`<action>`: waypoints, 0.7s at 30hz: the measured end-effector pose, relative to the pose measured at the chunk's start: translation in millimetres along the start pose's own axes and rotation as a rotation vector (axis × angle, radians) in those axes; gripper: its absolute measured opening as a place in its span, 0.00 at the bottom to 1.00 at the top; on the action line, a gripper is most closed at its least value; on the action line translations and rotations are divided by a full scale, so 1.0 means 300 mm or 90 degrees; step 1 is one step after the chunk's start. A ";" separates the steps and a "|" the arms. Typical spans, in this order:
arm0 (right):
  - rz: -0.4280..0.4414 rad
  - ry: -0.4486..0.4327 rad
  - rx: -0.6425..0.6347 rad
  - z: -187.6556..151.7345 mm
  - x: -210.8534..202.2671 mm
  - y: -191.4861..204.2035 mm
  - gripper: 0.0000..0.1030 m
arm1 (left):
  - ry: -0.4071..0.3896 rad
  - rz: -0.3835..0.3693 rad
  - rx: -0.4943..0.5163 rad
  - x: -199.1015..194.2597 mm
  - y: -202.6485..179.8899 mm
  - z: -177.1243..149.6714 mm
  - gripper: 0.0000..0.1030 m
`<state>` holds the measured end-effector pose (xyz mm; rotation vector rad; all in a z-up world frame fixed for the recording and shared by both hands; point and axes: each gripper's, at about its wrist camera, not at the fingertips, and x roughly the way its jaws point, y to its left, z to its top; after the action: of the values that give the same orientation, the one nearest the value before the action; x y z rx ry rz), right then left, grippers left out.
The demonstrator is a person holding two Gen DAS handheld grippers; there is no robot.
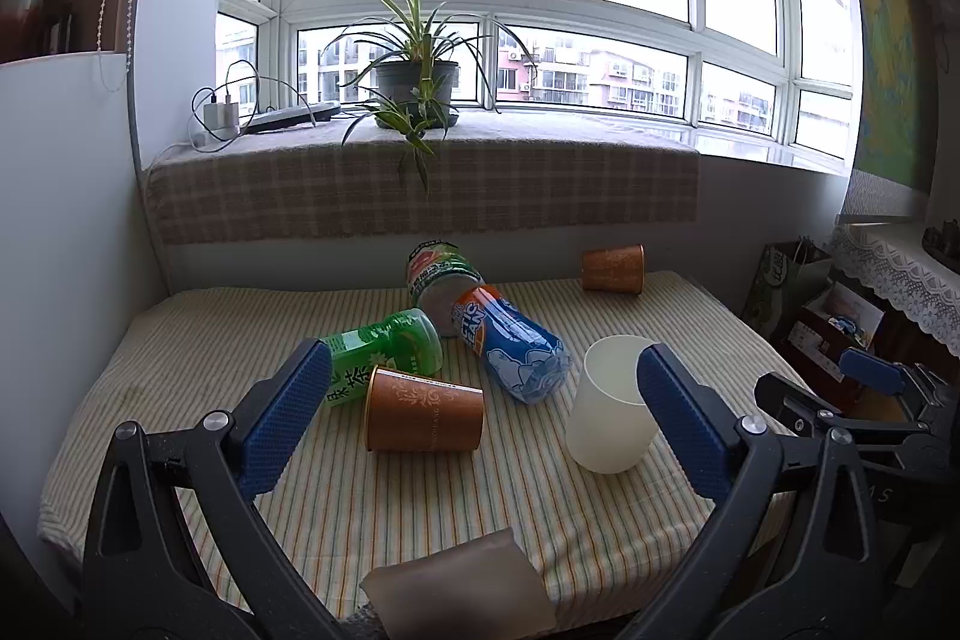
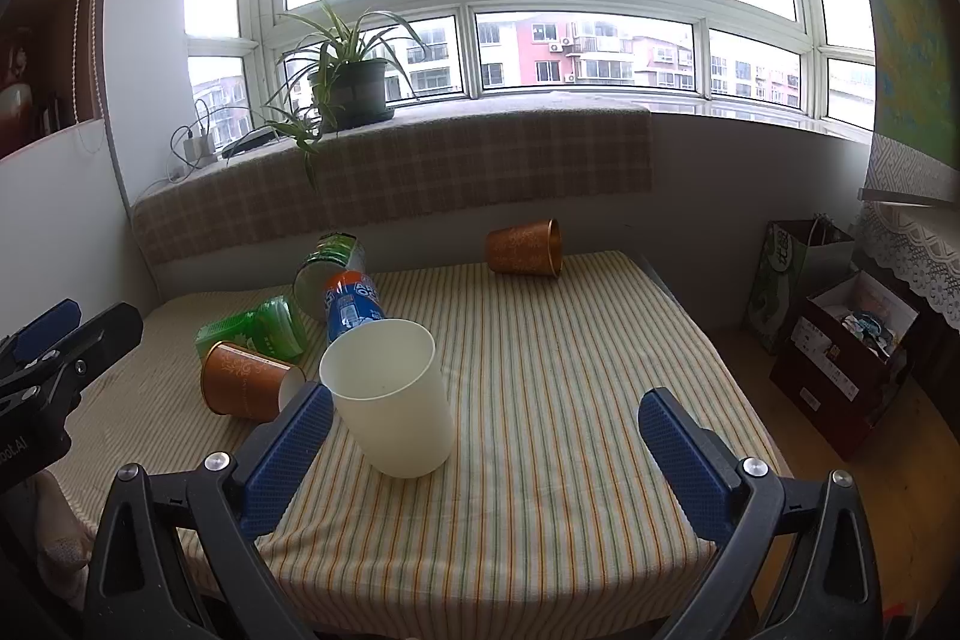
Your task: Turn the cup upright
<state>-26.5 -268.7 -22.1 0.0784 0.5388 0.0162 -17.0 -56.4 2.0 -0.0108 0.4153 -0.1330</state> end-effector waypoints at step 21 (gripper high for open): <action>0.006 0.014 -0.001 -0.005 0.022 0.009 1.00 | 0.004 0.006 -0.003 0.009 0.015 -0.004 1.00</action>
<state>-21.5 -265.6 -26.5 0.0797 0.5607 0.0259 -14.6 -52.4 -0.4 -0.0128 0.4227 -0.1235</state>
